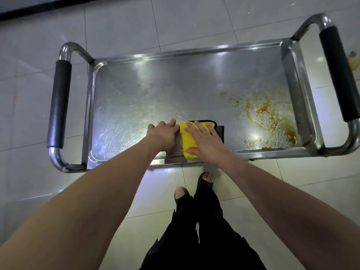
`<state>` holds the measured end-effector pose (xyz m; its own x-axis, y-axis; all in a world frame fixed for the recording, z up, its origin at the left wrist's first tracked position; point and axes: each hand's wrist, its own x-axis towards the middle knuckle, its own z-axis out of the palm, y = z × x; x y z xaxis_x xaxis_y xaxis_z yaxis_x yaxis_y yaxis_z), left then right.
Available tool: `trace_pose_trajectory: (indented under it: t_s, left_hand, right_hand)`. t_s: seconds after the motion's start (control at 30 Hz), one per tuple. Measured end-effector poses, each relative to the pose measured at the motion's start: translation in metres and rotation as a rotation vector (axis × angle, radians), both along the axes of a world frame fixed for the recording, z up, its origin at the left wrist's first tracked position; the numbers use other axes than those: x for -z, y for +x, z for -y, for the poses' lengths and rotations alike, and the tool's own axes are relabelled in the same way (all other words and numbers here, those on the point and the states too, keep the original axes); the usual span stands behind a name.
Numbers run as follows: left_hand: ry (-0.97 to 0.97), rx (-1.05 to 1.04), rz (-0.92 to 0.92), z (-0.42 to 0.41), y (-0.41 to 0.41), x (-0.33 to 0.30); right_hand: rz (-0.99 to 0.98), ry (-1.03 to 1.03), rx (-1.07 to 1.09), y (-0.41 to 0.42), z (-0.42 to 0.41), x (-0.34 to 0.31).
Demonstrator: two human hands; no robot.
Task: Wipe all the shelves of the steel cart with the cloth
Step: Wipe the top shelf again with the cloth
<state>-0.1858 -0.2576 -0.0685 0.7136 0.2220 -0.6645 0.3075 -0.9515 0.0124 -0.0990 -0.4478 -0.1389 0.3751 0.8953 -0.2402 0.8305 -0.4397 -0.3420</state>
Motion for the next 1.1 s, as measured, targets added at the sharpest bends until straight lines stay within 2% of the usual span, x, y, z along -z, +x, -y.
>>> trace_pose_trajectory:
  t_s: [0.33, 0.7, 0.87, 1.1]
  left_hand:
    - [-0.019, -0.001, -0.010, -0.003, 0.001, -0.002]
    - [0.015, -0.010, -0.031, -0.001, -0.002, 0.005]
    - [0.058, -0.009, -0.018, 0.005, 0.000, 0.007]
    - [0.197, -0.012, -0.040, 0.023, 0.013, -0.001]
  right_hand:
    - [-0.025, -0.002, 0.009, 0.034, 0.047, -0.002]
    - [0.063, -0.028, 0.052, -0.008, 0.008, 0.008]
    - [0.096, -0.010, 0.023, -0.012, 0.007, 0.015]
    - [0.091, 0.000, -0.005, 0.026, 0.054, 0.014]
